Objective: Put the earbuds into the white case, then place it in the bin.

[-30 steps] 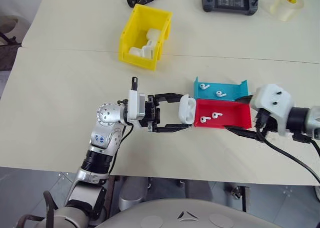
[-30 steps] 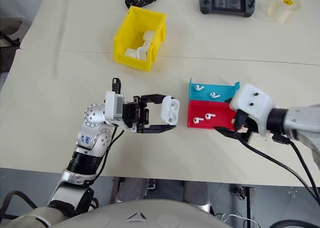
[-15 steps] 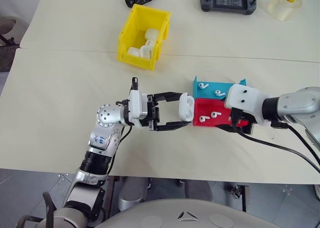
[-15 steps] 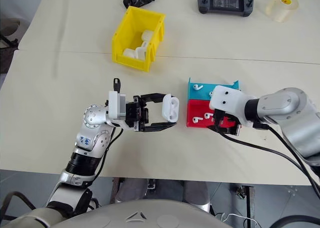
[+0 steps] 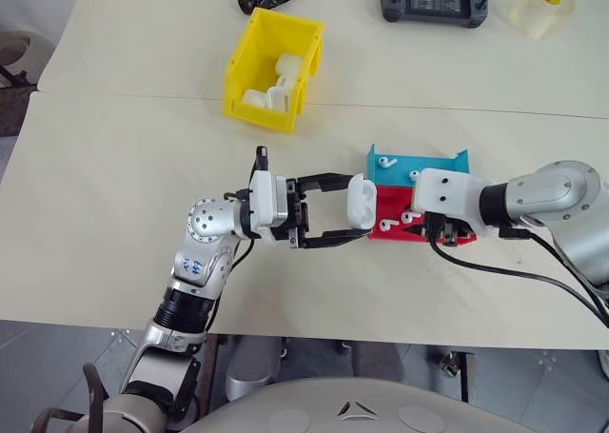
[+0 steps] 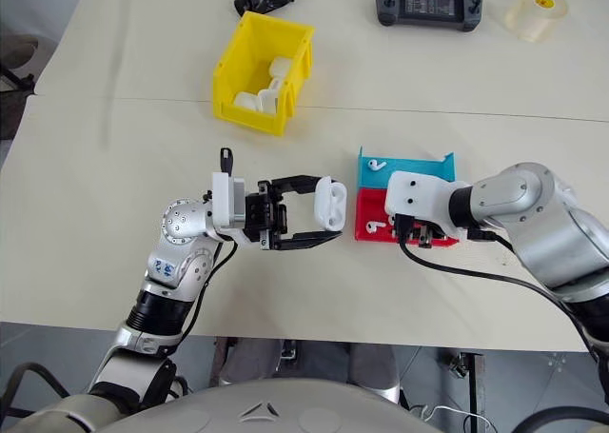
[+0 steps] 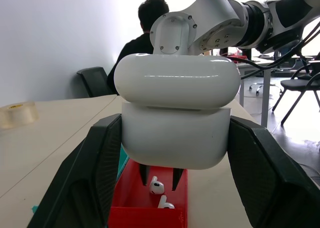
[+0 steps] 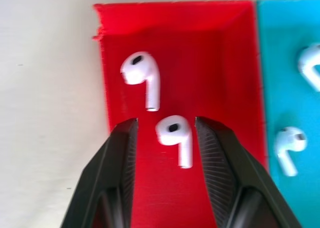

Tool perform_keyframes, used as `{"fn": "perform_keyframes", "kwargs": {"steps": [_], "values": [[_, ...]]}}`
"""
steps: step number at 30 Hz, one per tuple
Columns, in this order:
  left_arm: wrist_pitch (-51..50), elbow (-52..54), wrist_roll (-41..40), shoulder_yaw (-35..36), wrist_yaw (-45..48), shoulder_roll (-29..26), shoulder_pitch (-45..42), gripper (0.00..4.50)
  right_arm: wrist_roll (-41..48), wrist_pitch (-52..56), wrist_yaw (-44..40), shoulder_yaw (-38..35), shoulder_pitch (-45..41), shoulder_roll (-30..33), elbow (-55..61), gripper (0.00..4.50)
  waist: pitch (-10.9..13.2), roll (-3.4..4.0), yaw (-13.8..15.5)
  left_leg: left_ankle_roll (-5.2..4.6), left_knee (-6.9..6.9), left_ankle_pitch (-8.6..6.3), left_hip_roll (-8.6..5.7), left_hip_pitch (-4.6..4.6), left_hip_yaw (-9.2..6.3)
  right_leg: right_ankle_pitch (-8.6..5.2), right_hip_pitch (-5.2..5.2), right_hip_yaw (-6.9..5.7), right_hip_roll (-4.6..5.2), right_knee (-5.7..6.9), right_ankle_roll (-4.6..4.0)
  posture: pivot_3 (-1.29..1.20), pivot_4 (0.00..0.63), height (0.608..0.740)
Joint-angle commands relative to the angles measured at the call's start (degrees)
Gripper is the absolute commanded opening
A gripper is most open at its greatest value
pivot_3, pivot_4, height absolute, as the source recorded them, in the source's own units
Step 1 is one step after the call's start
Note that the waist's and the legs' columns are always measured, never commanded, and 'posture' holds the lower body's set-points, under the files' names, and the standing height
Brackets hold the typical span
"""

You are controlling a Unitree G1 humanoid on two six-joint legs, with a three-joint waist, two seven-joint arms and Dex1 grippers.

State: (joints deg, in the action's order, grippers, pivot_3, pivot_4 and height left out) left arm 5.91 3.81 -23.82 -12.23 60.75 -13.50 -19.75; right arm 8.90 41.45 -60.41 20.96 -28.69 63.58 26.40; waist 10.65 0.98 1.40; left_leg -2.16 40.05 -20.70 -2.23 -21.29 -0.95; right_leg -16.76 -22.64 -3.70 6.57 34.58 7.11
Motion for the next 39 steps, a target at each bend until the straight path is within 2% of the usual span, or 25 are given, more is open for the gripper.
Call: {"fn": "perform_keyframes", "kwargs": {"steps": [1, 14, 26, 29, 31, 39], "values": [[-0.12, 2.74, -0.13, -0.05, -0.75, 0.00, 0.03, 2.78, -2.72, -2.83, -1.27, 0.74, -0.87, -0.58, -0.29, 1.88, 0.00, 0.00, 0.02, 0.00, 0.00, 0.00, 0.01, 0.00, 0.00, 0.00, 0.00, 0.00, 0.00, 0.00, 0.00, 0.00, 0.150, 0.740], [-0.72, 3.56, -0.45, 0.09, -1.49, -0.62, 0.14, 2.78, -10.00, -11.98, -5.21, 1.80, -0.34, -1.02, -4.67, 1.88, 0.00, 0.00, 0.00, 0.01, 0.00, 0.00, -0.02, 0.00, 0.01, 0.00, -0.01, -0.01, -0.02, 0.02, 0.00, 0.00, 0.150, 0.740], [-0.91, 3.99, -0.57, 0.10, -1.61, -0.65, 0.27, 2.78, -11.25, -14.37, -7.57, 1.09, 0.72, -2.40, -5.89, 1.88, 0.00, 0.00, -0.03, 0.01, 0.00, 0.00, 0.00, 0.02, 0.01, 0.00, 0.01, 0.00, -0.01, 0.03, 0.00, 0.00, 0.150, 0.740], [-0.99, 4.14, -0.55, 0.10, -1.67, -0.65, 0.29, 2.78, -11.77, -14.84, -7.85, 1.09, 1.07, -2.74, -6.36, 1.30, 0.00, 0.00, -0.03, 0.01, 0.00, 0.00, 0.00, 0.04, 0.01, 0.00, 0.02, 0.00, -0.01, 0.03, 0.00, 0.00, 0.150, 0.740], [-1.06, 4.25, -0.58, 0.11, -1.71, -0.66, 0.34, 2.78, -12.25, -15.02, -7.85, 1.04, 1.28, -2.89, -6.64, 0.63, 0.00, 0.00, -0.03, 0.02, 0.00, 0.00, 0.00, 0.04, 0.01, 0.00, 0.02, 0.00, -0.01, 0.03, 0.00, 0.00, 0.150, 0.740], [-1.22, 4.61, -1.38, 0.30, -1.16, -0.67, 0.99, 2.78, -11.65, -14.58, -7.38, -1.60, 1.80, -3.18, -5.79, 0.63, 0.00, 0.00, 0.01, 0.02, 0.01, 0.01, 0.00, 0.06, 0.00, 0.00, 0.03, 0.00, -0.01, 0.04, 0.00, 0.00, 0.150, 0.740]]}}
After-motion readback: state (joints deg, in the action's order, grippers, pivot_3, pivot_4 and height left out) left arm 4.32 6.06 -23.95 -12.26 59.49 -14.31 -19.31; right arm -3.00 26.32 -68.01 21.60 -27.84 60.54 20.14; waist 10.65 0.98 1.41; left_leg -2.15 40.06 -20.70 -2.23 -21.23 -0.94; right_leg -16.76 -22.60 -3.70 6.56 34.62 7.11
